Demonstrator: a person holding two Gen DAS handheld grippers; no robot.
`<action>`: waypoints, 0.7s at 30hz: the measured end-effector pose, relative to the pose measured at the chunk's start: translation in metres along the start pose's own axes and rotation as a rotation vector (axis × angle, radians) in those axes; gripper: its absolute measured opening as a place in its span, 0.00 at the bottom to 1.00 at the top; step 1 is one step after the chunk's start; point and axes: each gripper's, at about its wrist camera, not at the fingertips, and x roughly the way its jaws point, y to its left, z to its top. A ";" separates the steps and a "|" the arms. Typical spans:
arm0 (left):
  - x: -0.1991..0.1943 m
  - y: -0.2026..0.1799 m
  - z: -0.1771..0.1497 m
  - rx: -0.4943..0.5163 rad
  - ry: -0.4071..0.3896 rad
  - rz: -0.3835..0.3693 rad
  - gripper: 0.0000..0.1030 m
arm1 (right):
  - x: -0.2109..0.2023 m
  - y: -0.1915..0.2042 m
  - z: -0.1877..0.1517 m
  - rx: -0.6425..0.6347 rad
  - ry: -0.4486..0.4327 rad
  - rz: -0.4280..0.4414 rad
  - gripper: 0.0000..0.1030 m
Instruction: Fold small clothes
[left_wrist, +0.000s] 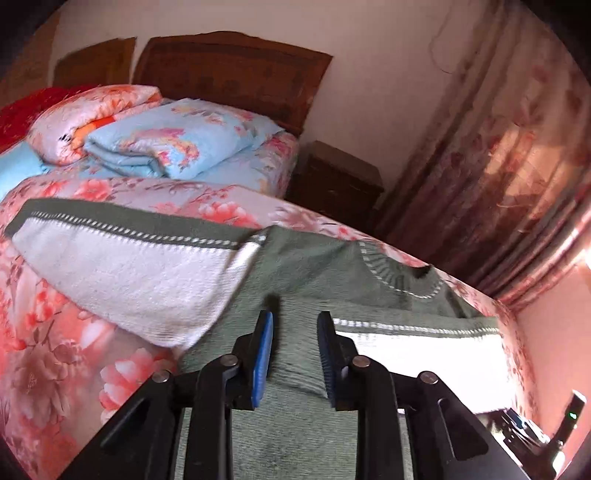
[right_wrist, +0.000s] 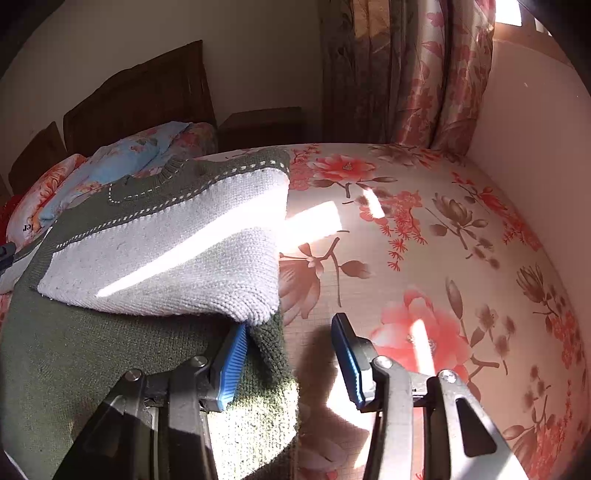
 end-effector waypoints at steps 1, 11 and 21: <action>0.001 -0.014 0.000 0.050 0.006 -0.025 1.00 | 0.000 -0.001 0.000 0.002 0.000 0.001 0.46; 0.063 -0.037 -0.033 0.337 0.145 0.055 1.00 | -0.052 -0.014 0.011 0.017 -0.075 0.128 0.46; 0.063 -0.034 -0.036 0.326 0.129 0.018 1.00 | 0.029 0.054 0.112 -0.079 0.022 0.237 0.46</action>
